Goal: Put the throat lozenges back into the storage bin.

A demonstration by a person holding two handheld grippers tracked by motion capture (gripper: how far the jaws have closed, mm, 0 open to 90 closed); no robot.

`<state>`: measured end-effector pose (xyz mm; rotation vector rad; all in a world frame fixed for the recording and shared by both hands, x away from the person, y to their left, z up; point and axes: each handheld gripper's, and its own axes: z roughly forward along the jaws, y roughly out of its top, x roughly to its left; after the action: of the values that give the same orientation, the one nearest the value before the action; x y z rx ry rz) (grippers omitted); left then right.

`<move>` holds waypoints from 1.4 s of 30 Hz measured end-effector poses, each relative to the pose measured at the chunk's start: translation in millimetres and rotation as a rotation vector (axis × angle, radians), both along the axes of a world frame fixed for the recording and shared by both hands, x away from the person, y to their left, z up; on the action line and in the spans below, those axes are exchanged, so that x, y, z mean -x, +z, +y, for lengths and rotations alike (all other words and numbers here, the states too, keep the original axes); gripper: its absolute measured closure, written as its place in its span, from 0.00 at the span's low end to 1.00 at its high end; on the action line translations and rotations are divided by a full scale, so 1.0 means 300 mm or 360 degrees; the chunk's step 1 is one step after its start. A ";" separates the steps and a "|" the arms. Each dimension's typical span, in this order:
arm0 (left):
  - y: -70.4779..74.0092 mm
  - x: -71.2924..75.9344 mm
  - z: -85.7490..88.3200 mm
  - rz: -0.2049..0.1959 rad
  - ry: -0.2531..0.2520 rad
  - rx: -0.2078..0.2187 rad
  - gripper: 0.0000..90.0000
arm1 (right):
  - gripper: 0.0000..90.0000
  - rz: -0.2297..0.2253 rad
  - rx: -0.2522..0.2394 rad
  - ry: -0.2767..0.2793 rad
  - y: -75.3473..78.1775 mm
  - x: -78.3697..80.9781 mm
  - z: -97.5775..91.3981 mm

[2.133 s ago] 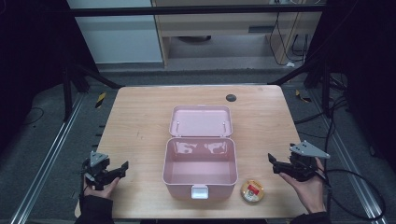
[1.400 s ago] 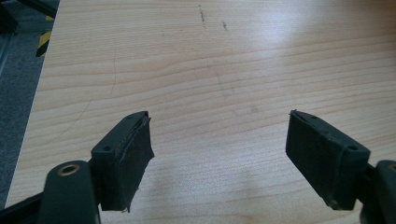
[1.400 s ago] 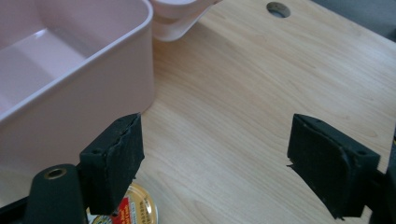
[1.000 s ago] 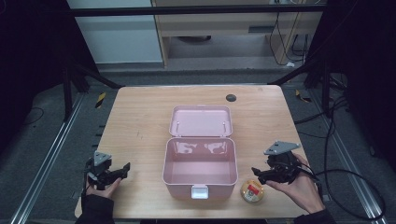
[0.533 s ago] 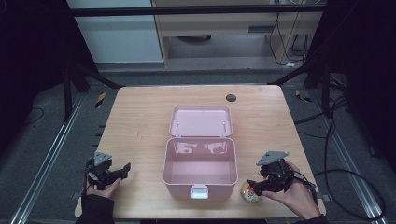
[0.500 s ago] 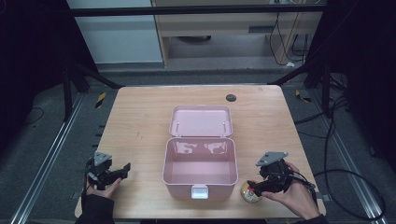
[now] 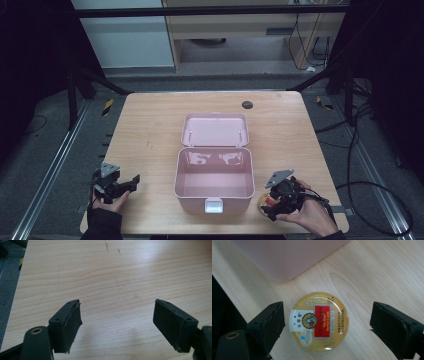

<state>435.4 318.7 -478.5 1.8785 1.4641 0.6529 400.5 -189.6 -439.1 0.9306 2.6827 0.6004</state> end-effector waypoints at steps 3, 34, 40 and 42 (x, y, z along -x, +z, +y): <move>0.000 0.000 0.000 0.0001 -0.0001 0.0000 0.24 | 0.13 0.0021 0.0026 0.0053 -0.013 0.001 0.010; -0.001 -0.001 0.001 0.0007 -0.0004 -0.0006 0.24 | 0.19 0.0176 0.0199 0.0208 -0.116 -0.034 0.027; -0.001 -0.001 0.001 0.0006 -0.0003 -0.0005 0.25 | 0.22 0.0191 0.0205 0.0205 -0.124 -0.041 0.027; -0.001 -0.001 0.002 0.0007 -0.0002 -0.0005 0.25 | 0.23 0.0193 0.0205 0.0206 -0.123 -0.039 0.026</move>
<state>435.9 319.2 -478.9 1.8842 1.4650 0.6510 412.2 -181.7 -476.1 0.7878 2.8677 0.4017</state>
